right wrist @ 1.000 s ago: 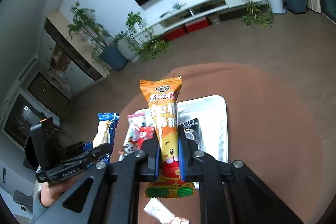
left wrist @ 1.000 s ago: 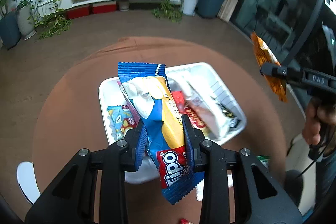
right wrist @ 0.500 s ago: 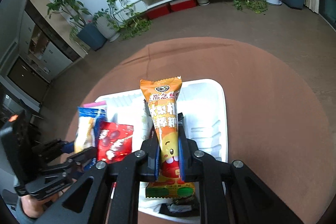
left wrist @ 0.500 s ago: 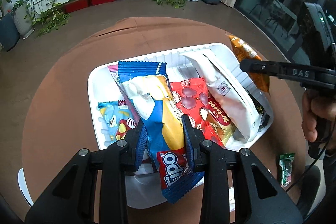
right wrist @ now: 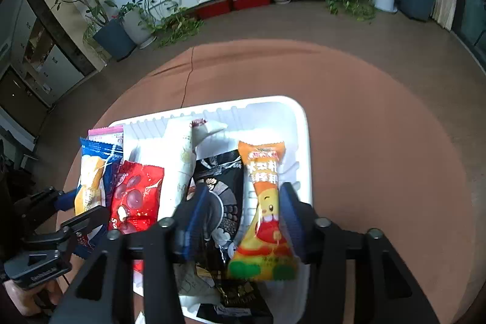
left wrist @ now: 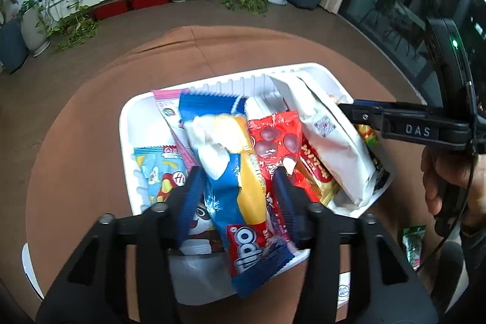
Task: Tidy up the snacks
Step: 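Lower both snacks into the tray and open both tools, then withdraw both tools and move the left tool to the brown checkered candy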
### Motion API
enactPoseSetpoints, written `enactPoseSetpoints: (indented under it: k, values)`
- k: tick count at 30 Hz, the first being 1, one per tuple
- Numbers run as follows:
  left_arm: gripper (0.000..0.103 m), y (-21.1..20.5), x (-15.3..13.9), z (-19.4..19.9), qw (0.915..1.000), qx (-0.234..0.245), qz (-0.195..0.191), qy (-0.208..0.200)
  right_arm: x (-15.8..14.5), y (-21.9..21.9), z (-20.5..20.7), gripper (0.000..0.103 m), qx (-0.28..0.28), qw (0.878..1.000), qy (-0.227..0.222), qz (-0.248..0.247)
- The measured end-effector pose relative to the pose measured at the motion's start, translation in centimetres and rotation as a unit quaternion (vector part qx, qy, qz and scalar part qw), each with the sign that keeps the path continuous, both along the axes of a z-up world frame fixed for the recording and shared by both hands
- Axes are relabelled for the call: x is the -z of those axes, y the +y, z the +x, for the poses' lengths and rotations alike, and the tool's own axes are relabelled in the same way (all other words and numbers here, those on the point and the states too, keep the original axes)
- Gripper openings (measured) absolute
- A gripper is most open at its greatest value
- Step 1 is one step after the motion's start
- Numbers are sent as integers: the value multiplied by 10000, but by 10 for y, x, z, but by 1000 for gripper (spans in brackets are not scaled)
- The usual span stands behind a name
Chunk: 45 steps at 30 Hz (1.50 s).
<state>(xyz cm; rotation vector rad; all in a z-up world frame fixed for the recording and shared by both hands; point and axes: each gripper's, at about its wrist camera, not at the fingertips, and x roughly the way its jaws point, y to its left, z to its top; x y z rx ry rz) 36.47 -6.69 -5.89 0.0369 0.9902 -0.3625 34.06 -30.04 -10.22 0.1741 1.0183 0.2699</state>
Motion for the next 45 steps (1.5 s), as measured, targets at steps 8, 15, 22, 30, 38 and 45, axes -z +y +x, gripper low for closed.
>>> enactPoseSetpoints:
  k: [8,15,22,30,38,45]
  values:
    - [77,27,-45,-43,9976,-294,-399,-477,-75,-18,-54,65,228,9961,-564,635]
    - [103,64,-85,-127,9857,-841,-917,-1140,-202,12,-161,102,-147,9833,-1312,1250]
    - [103,94,-96,-220,9729,-1326,-1006,-1604,-298,65,-267,103,-1057,9672,-1235,1952]
    - [103,103,-76,-262,9712,-1653,-915,-1452,-348,112,-371,103,-1816,9519,-1597,1882]
    - [103,100,-70,-268,9703,-1788,-871,-1375,-357,108,-394,103,-1798,9497,-1815,1810]
    - [103,97,-65,-258,9736,-1846,-603,-1199,-355,88,-376,103,-1392,9603,-1445,1937]
